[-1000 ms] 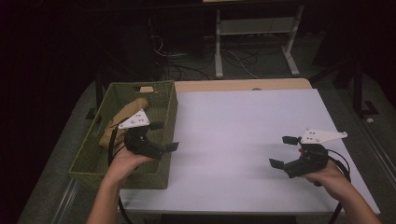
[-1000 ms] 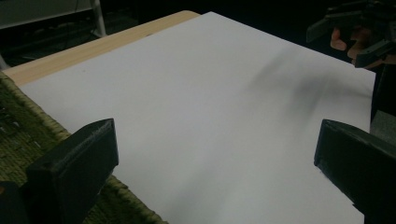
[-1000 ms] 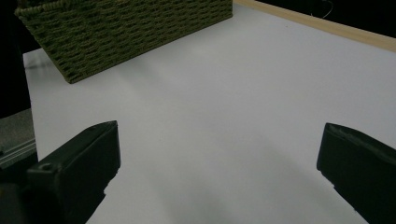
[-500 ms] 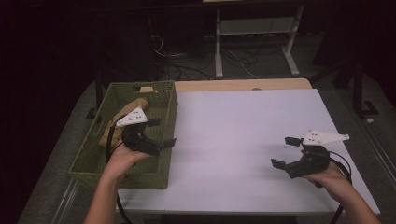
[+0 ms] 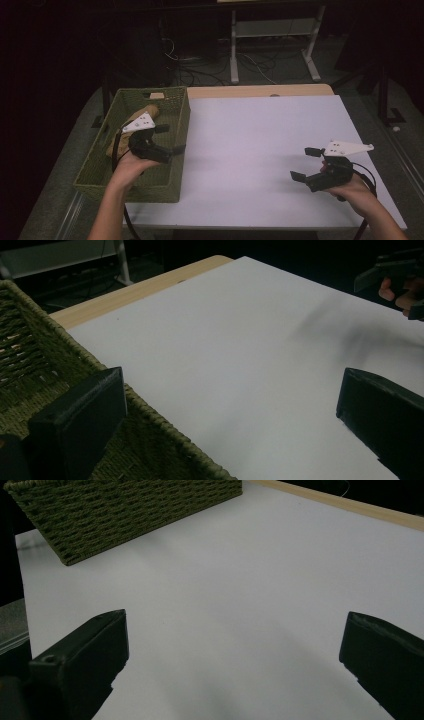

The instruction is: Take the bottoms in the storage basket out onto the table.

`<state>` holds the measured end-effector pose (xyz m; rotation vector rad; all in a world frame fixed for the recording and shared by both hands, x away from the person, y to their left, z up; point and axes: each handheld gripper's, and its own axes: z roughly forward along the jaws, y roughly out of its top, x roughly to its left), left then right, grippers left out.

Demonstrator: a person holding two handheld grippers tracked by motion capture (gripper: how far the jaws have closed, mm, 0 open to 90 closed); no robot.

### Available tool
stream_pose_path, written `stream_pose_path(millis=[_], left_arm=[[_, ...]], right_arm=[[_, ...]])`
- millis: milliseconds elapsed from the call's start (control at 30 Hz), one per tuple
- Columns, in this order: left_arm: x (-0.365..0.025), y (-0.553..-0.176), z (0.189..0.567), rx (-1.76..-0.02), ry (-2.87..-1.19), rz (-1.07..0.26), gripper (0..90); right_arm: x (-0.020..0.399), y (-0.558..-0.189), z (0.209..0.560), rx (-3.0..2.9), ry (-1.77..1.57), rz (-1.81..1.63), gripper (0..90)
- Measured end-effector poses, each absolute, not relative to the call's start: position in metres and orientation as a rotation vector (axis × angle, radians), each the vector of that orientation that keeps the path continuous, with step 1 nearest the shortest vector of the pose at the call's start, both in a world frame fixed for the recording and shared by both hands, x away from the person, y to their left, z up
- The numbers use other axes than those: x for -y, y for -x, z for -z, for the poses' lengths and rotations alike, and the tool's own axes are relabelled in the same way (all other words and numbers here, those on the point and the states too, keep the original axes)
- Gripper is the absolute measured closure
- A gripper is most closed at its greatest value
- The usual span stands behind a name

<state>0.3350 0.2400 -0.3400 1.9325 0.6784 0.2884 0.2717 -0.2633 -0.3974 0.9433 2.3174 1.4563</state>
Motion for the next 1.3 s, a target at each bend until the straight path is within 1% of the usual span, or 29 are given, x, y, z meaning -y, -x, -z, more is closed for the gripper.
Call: stream_pose_path(millis=[500,1300], left_arm=[[-0.249,-0.338,0.339,-0.701,-1.919,-0.320,0.0],[-0.272,-0.342,0.343,-0.797,-1.898,-0.391,0.1]], right_arm=[[0.262,-0.271,0.397,-2.322,-0.932,-1.462,0.1],[0.258,-0.271,0.400,-2.344,-0.915,-1.456,0.0]])
